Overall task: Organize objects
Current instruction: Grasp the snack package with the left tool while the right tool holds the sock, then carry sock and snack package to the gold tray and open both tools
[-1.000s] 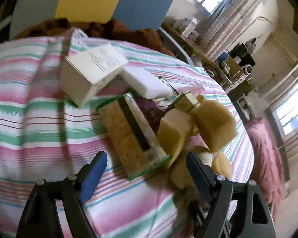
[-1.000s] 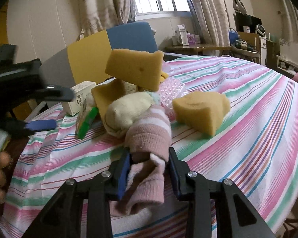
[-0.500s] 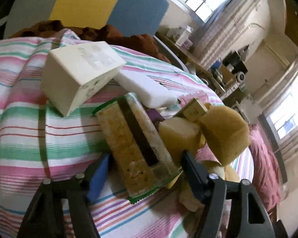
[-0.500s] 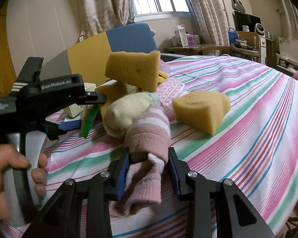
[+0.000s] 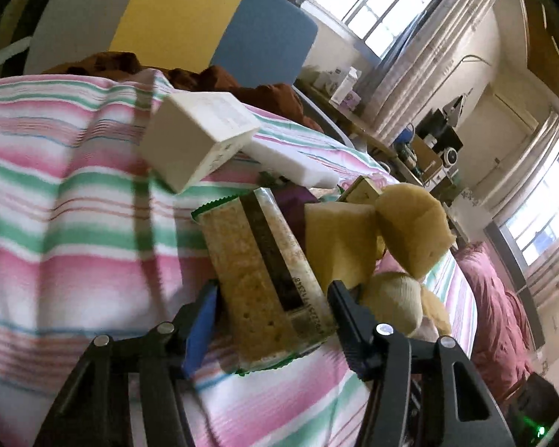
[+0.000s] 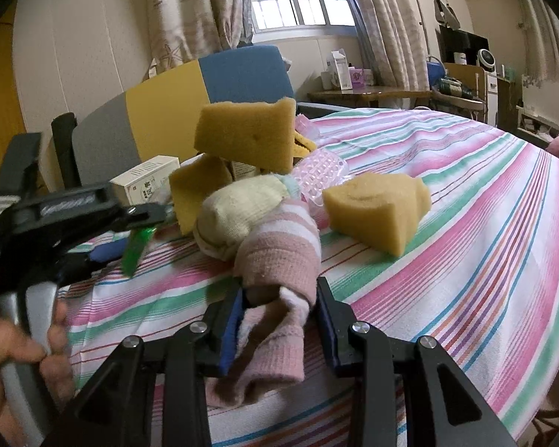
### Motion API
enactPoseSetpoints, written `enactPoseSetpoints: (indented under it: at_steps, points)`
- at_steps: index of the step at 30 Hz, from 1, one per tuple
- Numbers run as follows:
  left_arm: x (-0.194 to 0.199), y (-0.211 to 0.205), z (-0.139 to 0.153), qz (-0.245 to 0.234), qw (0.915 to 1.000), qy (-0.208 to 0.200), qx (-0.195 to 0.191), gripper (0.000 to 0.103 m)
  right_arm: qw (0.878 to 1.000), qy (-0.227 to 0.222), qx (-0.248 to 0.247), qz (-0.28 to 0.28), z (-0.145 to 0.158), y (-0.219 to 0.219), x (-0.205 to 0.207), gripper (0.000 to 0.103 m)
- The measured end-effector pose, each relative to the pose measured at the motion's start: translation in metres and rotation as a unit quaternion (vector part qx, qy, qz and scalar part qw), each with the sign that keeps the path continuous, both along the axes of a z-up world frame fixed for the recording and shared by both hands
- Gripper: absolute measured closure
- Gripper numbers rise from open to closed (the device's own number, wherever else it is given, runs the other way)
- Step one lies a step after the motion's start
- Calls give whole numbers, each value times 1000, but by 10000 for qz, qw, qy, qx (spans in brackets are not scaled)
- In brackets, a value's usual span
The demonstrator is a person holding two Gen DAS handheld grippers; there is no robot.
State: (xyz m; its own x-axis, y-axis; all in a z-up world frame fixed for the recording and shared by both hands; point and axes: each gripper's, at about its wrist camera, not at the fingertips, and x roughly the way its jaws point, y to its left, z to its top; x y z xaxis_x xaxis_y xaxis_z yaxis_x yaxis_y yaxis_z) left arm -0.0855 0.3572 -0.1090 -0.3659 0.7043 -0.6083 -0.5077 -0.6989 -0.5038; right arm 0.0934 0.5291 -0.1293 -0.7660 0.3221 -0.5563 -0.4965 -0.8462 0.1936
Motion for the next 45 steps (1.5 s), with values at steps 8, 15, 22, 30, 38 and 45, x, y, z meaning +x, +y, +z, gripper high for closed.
enactPoseSetpoints:
  at_steps: [8,15,22,30,38,45]
  points:
    - [26,-29,2,-125,9996,237,-108,44,10000,30,-86,-12,7,-8,6,73]
    - [54,-47,9,-429,9989,145,-77,46,9994,10,-346,96,13,-31,32,74]
    - [80,-81,23,-455,9987,95,232,47,9982,-16,-520,308,21,-51,44,74]
    - [96,-132,43,-394,9977,135,536,52,9955,76,-494,800,40,-84,39,74]
    - [102,-176,64,-224,9945,112,1018,57,9924,189,-379,1158,59,-118,31,74]
    - [98,-218,89,68,9876,189,1559,58,9880,244,-282,1498,75,-145,21,73]
